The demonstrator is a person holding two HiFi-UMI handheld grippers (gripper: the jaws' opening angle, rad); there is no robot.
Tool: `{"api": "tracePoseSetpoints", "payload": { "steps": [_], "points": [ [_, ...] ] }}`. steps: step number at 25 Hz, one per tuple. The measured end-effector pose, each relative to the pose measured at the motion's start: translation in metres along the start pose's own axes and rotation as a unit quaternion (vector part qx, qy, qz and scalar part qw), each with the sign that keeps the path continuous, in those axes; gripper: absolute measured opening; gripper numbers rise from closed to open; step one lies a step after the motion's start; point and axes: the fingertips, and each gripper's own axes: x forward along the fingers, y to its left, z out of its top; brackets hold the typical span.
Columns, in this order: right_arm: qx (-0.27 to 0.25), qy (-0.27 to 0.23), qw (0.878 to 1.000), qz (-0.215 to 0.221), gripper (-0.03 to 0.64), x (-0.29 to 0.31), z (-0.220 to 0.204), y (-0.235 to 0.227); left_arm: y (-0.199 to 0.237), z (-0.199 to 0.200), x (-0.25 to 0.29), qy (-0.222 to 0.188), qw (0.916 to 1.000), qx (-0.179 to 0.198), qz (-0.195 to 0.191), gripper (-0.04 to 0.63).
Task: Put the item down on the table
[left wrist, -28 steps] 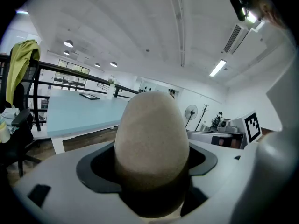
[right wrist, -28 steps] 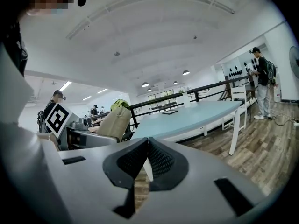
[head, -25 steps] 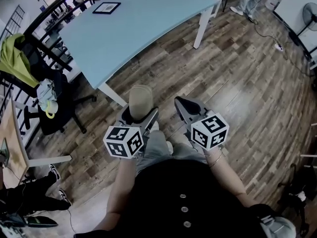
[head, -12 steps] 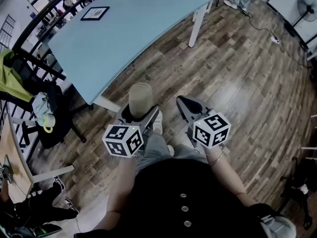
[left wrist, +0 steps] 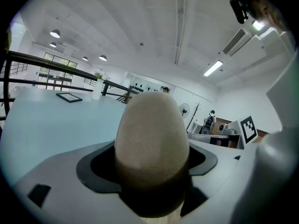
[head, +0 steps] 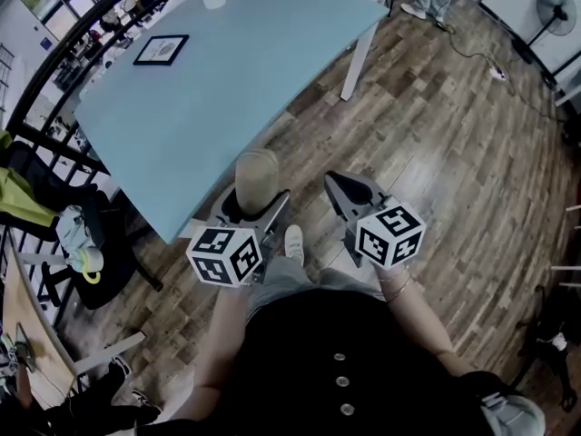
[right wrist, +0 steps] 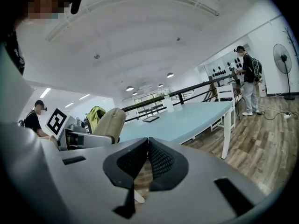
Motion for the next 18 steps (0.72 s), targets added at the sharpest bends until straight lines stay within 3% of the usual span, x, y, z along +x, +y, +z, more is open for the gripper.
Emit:
{"api": "tracePoseSetpoints", "payload": {
  "steps": [18],
  "points": [
    [-0.022,-0.017,0.998,-0.061,0.005,0.101,0.070,-0.054,0.086,0.082,0.087,-0.006,0.9990,0.012,-0.044,0.410]
  ]
}}
